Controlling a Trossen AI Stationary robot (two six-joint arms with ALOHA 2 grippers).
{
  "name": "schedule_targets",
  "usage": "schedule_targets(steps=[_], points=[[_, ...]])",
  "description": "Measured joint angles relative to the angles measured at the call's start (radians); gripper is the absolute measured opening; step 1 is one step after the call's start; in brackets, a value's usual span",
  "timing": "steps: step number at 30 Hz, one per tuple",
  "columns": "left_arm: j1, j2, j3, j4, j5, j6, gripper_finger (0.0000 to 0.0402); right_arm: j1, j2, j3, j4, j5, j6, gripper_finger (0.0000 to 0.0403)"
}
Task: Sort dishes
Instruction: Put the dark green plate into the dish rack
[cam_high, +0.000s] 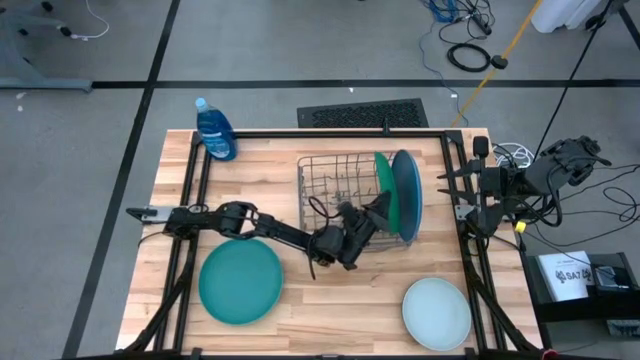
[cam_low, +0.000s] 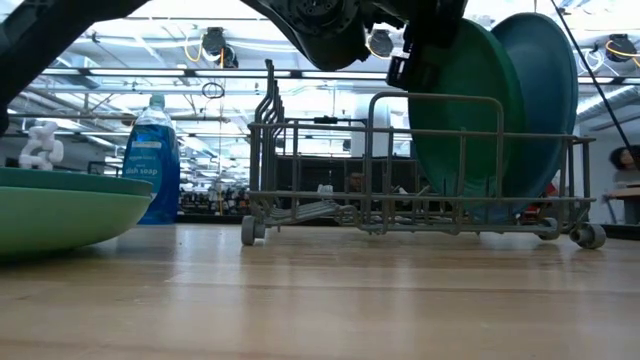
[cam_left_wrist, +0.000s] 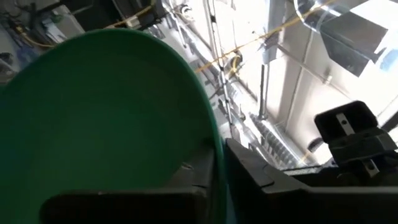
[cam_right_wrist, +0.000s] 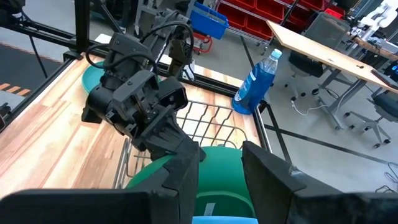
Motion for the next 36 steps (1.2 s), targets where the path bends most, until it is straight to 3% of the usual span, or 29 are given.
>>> schedule_targets(steps=[13, 23, 28, 36], points=[[0.007, 0.000, 0.000, 0.000, 0.108, 0.000, 0.0161, 0.000, 0.000, 0.000, 0.000, 0.000, 0.000, 0.0116], [0.006, 0.000, 0.000, -0.016, 0.133, 0.003, 0.0246, 0.000, 0.000, 0.000, 0.000, 0.000, 0.000, 0.0116], [0.004, 0.000, 0.000, -0.017, 0.137, 0.069, 0.0269, 0.000, 0.000, 0.000, 0.000, -0.002, 0.003, 0.0116], [-0.019, -0.021, -0.001, -0.015, 0.065, 0.291, 0.0272, 0.000, 0.000, 0.000, 0.000, -0.005, 0.004, 0.0116]])
